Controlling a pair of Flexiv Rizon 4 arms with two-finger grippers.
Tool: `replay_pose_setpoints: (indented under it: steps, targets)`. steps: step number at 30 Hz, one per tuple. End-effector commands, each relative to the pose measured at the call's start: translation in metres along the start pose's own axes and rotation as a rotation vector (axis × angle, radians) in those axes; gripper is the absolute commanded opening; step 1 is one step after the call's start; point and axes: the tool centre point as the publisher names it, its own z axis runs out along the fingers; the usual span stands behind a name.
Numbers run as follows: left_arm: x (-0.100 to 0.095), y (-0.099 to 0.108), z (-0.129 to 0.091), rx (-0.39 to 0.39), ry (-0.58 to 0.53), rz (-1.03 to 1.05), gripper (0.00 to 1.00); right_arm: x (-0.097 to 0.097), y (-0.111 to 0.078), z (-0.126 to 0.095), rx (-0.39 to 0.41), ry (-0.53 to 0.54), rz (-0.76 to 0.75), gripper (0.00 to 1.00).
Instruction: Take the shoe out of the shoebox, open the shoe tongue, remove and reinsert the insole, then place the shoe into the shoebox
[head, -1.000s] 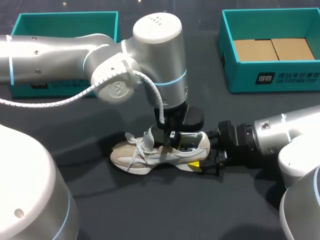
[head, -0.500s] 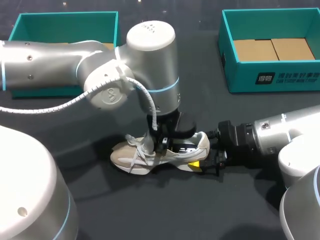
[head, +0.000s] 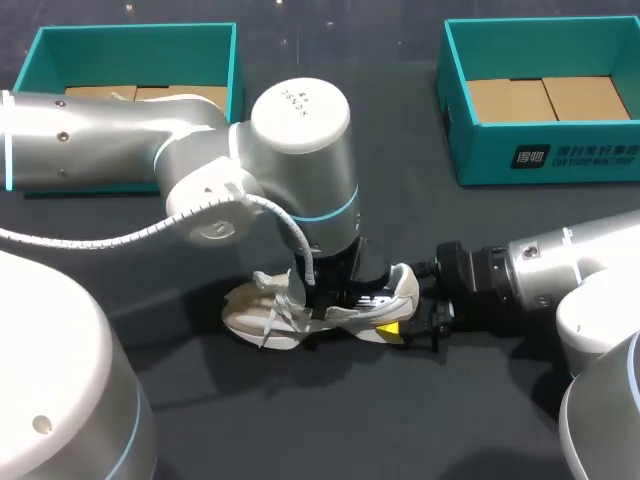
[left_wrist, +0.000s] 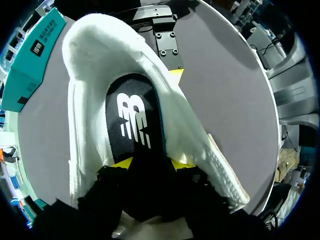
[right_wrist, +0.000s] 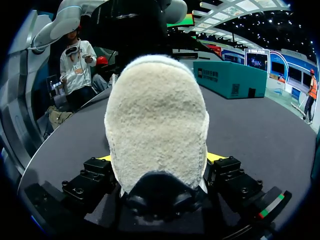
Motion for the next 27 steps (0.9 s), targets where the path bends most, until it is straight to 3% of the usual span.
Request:
replay_pose_setpoints:
  steps: [1,4,5,8,15,27]
  targets:
    - [-0.007,-0.009,0.022,-0.051,-0.031,-0.01,0.38,0.001,0.0,0.004,0.002,0.0,0.0,0.0]
    - [-0.012,-0.008,0.027,-0.079,-0.056,-0.02,0.29,0.001,0.0,0.004,0.002,0.0,0.0,0.0]
    - [-0.014,-0.007,0.029,-0.086,-0.061,-0.027,0.18,0.001,0.0,0.004,0.002,0.0,0.0,0.0]
    - [-0.021,-0.004,0.032,-0.096,-0.067,-0.049,0.0,0.001,0.0,0.004,0.002,0.0,0.0,0.0]
    - [-0.025,0.005,0.02,-0.031,-0.061,-0.105,0.0,0.001,0.0,0.004,0.002,0.0,0.0,0.0]
    - [-0.014,0.021,-0.024,0.253,0.0,-0.199,0.0,0.001,0.0,0.004,0.002,0.0,0.0,0.0]
